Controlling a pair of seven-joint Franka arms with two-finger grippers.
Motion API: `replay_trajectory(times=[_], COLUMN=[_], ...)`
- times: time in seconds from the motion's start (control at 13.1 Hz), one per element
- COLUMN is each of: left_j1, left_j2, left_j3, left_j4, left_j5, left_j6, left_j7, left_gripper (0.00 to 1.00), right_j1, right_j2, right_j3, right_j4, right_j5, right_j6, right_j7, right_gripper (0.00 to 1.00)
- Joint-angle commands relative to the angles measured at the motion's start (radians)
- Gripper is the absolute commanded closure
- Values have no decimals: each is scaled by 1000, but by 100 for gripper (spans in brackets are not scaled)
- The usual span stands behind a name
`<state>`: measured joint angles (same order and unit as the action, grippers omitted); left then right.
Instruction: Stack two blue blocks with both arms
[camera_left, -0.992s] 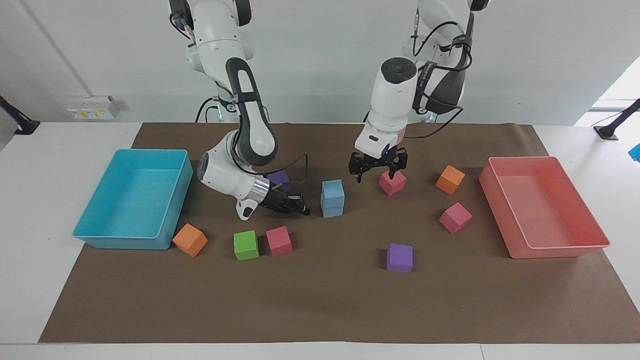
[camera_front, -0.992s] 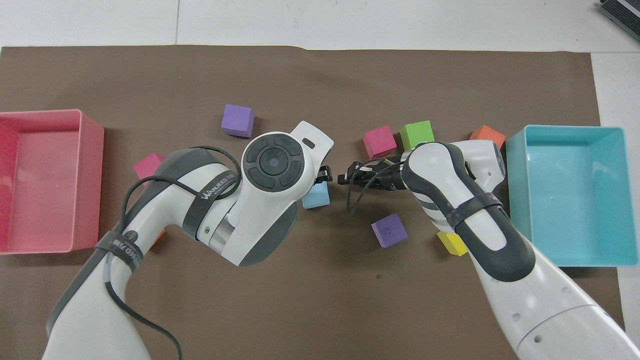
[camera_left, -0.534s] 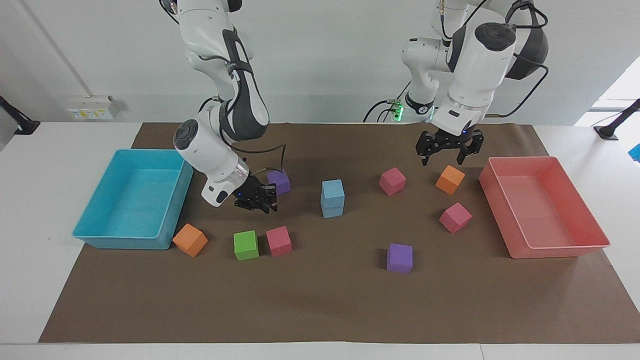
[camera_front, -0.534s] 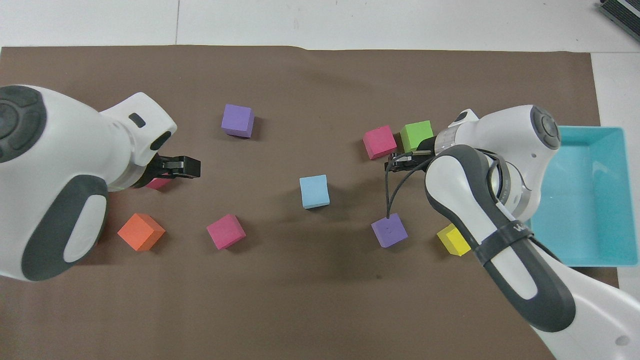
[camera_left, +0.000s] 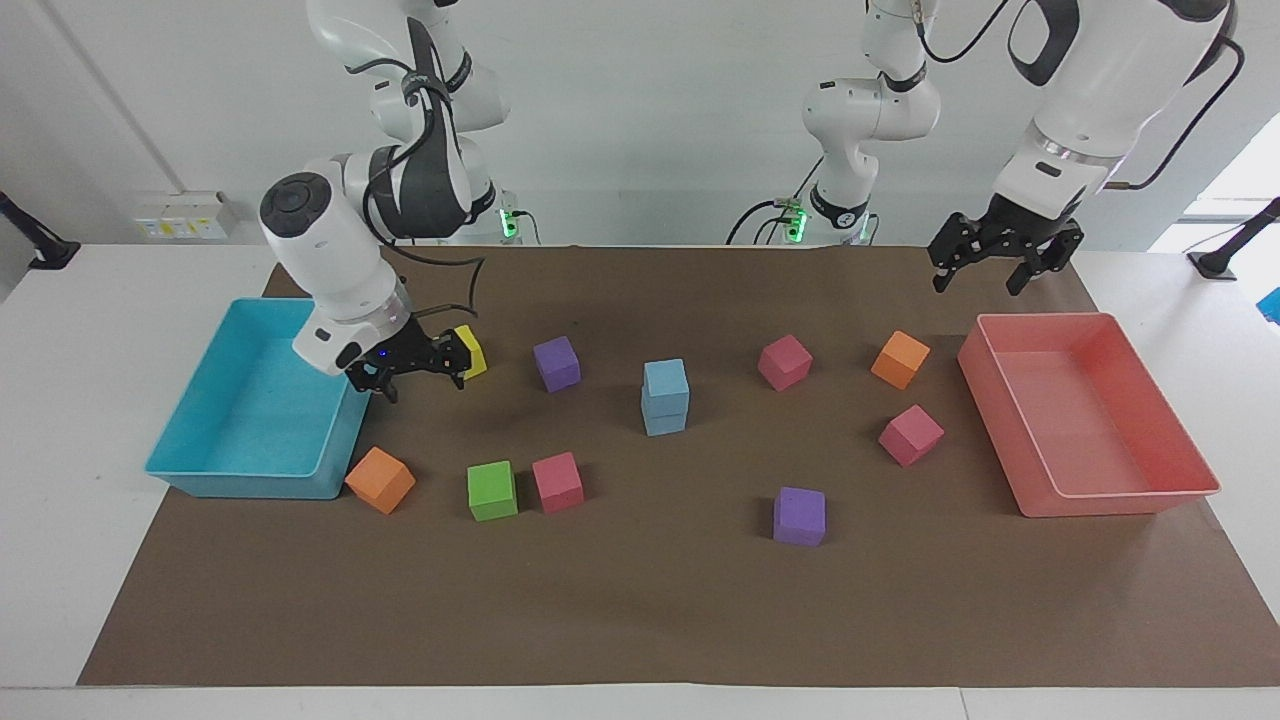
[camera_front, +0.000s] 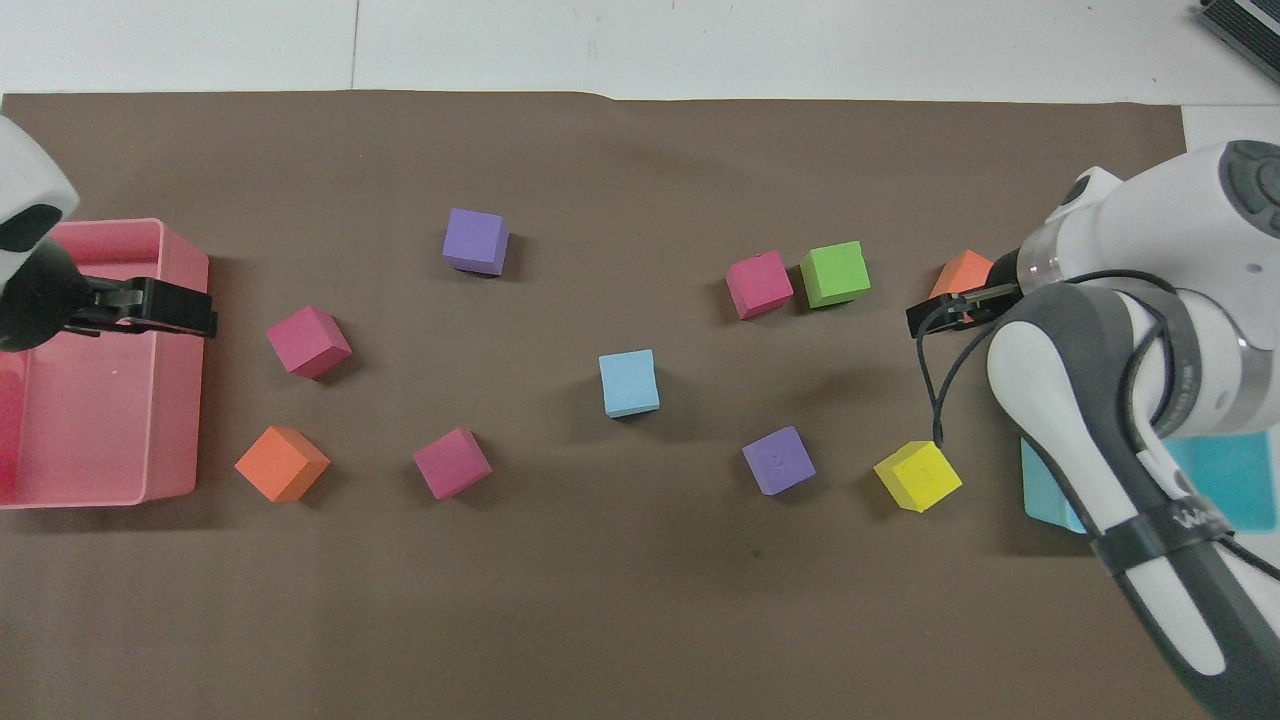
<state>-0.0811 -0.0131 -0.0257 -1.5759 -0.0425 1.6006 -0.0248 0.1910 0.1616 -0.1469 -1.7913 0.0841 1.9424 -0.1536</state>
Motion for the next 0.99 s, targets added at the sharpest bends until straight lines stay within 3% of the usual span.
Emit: replay_trajectory(times=[0.0, 0.08, 0.23, 0.61, 0.92], left_j1=[17, 14, 12, 6, 0], left_j2=[96, 129, 130, 25, 7], left_j3=[-20, -25, -25, -25, -28], left_j4=[128, 189, 212, 126, 100], left_j5=[-10, -10, -10, -5, 15], left_j6=[-47, -59, -62, -168, -179], left_j7=[14, 14, 14, 49, 49], left_gripper=[0, 0, 0, 0, 0], right_j1=[-22, -45, -85, -102, -94], right_j2=[-52, -83, -123, -146, -194], right_j3=[-10, -10, -10, -19, -16], right_j4=[26, 26, 45, 193, 273], right_j5=[-50, -50, -52, -59, -105], right_j6=[-54, -66, -77, -270, -437], right_j7=[17, 17, 17, 66, 68], right_gripper=[0, 0, 0, 0, 0])
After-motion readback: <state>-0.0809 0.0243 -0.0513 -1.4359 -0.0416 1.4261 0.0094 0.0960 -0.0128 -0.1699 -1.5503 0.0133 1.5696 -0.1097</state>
